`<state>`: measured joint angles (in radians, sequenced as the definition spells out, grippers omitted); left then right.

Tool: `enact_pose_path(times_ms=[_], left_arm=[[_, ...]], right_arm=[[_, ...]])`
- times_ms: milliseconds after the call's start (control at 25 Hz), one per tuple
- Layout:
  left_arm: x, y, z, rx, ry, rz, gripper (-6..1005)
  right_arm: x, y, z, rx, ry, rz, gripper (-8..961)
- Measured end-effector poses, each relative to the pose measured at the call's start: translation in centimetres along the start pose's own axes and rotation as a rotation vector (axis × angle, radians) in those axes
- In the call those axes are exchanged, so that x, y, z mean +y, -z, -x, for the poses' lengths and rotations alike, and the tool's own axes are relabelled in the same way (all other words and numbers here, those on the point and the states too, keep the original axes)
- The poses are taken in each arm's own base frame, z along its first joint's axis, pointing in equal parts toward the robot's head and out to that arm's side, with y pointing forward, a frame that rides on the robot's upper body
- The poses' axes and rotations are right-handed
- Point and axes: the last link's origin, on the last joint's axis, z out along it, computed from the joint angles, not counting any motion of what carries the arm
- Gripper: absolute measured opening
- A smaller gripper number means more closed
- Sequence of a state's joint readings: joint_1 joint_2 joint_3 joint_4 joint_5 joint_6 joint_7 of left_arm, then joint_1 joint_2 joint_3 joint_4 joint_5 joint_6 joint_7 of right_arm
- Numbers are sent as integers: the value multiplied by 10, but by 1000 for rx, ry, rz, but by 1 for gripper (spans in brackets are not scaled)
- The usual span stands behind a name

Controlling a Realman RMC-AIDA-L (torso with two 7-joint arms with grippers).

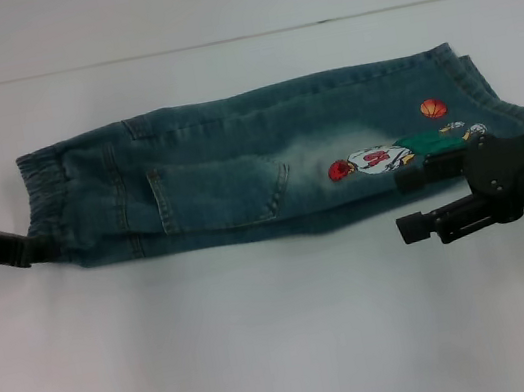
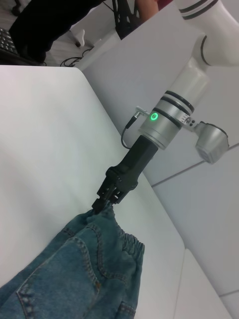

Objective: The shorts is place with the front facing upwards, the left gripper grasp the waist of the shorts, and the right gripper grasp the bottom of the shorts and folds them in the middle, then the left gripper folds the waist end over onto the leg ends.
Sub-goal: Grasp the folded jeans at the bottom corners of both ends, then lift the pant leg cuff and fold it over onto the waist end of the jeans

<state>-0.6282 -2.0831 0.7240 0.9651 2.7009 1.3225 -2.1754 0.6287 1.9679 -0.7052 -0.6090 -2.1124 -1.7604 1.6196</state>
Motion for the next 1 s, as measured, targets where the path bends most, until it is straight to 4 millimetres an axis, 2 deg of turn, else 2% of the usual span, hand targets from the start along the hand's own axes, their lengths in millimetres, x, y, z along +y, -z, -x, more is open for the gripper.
enact_pose_path(times_ms=[280, 720, 960, 1000], left_arm=[[-1, 1, -1, 1, -6, 1, 143], [5, 22, -10, 51, -35, 54, 54], [9, 39, -19, 104, -49, 103, 54], [9, 41, -20, 110, -49, 113, 54]], right_arm=[[-1, 0, 1, 1, 2, -4, 906], [-1, -4, 1, 0, 10, -3, 901], [-5, -7, 1, -3, 11, -34, 898], [-6, -9, 0, 0, 16, -45, 861]])
